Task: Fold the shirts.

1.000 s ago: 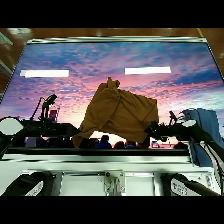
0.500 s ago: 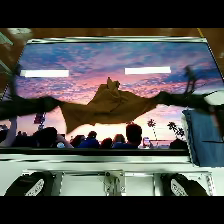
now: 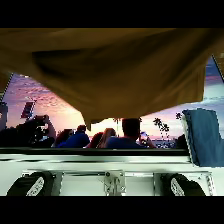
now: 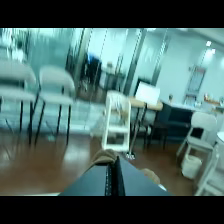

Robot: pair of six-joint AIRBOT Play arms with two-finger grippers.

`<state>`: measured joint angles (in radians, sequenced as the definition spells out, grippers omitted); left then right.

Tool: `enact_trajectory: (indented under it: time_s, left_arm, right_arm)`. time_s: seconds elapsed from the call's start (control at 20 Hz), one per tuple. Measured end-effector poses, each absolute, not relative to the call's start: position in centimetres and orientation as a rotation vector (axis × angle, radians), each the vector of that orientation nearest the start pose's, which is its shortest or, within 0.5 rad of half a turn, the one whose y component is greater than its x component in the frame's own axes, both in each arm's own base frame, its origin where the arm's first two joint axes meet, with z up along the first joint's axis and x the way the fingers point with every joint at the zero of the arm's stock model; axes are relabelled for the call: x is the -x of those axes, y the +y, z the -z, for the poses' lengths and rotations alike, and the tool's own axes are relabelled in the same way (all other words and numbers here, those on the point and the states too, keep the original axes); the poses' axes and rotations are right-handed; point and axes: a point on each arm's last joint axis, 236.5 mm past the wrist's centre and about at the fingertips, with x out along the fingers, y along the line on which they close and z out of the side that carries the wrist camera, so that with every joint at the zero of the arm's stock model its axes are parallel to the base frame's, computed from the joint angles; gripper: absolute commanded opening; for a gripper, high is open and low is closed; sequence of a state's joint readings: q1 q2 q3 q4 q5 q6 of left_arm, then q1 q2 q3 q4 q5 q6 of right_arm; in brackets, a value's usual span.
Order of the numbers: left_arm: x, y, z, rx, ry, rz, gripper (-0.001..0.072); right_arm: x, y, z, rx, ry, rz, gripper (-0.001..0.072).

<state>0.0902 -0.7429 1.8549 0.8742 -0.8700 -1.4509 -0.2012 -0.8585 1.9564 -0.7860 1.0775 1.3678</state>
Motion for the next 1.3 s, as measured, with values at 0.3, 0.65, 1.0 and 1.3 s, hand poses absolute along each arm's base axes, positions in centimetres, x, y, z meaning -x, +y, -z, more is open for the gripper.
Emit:
enact_trajectory:
  time_s: [0.3,0.65,1.0,1.3]
  left_arm:
    - [-16.3,-7.8,-60.5,0.128,-0.398,0.354,0.0048]
    - [-20.1,-7.0,-49.4,0.031,0.034,0.291,0.0048]
    - [-29.0,-5.8,-27.7,0.145,0.620,0.268,0.0048]
    - [-37.7,-5.1,-16.1,0.340,0.706,0.205,0.0048]
  right_arm:
    - [-22.9,10.5,-52.0,-0.177,0.065,-0.477,0.0063]
    - [-23.8,8.8,-40.7,-0.224,0.526,-0.388,0.0063]
    - [-31.2,6.3,-22.8,-0.428,0.916,-0.294,0.0063]
    - [-41.7,4.8,-14.0,-0.660,0.836,-0.225,0.0063]
